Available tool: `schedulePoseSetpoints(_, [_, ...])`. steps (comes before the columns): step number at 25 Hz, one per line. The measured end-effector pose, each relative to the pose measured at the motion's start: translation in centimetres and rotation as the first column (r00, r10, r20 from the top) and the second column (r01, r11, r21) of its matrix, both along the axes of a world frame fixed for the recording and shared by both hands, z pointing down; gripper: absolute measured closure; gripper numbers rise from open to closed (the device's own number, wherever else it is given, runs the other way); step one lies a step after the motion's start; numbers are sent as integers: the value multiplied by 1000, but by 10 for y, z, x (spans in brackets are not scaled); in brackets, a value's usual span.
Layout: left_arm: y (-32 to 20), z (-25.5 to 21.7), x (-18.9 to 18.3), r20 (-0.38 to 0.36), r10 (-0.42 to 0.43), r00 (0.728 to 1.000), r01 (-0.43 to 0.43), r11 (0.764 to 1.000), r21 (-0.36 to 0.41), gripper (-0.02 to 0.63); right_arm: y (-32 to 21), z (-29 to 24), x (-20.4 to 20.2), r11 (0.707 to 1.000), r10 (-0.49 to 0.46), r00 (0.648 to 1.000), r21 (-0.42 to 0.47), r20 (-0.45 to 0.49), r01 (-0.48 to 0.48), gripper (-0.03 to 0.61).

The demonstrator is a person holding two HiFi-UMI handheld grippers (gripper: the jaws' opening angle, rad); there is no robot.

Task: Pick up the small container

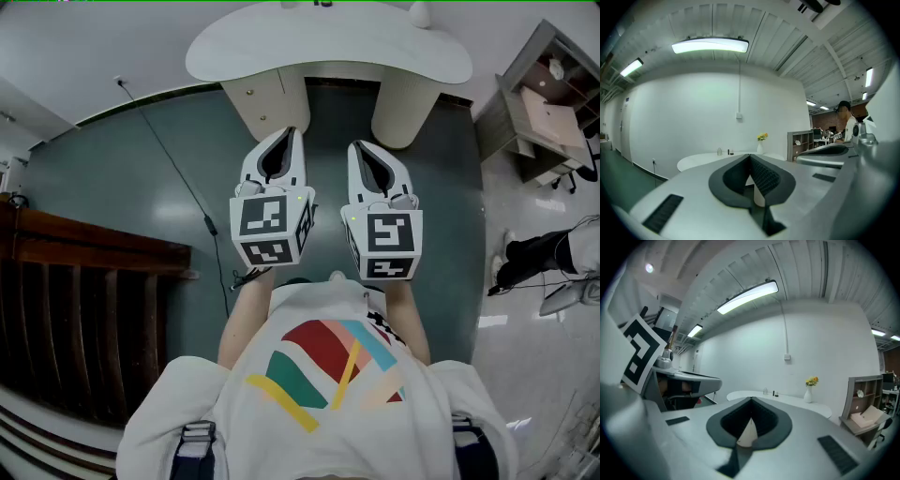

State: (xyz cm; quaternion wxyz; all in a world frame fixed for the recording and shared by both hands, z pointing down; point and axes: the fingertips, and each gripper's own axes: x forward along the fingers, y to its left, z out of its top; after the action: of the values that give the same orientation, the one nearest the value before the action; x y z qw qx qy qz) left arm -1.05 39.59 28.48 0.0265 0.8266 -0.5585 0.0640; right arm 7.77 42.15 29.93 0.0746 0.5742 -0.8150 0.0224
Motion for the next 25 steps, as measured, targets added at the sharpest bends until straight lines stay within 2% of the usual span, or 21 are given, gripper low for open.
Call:
schedulePoseSetpoints(13, [-8, 11, 7, 0, -11, 1000, 11, 1000, -15, 597, -10, 11, 10, 1000, -5, 1000, -18, -22, 4, 568])
schedulePoseSetpoints(20, [-10, 14, 8, 1, -28, 1000, 28, 999, -27, 597, -10, 9, 20, 1000, -6, 999, -17, 47, 7, 568])
schedulePoseSetpoints(25, [-11, 16, 9, 7, -44, 999, 44, 999, -23, 597, -12, 15, 29, 1000, -7, 999, -20, 51, 8, 568])
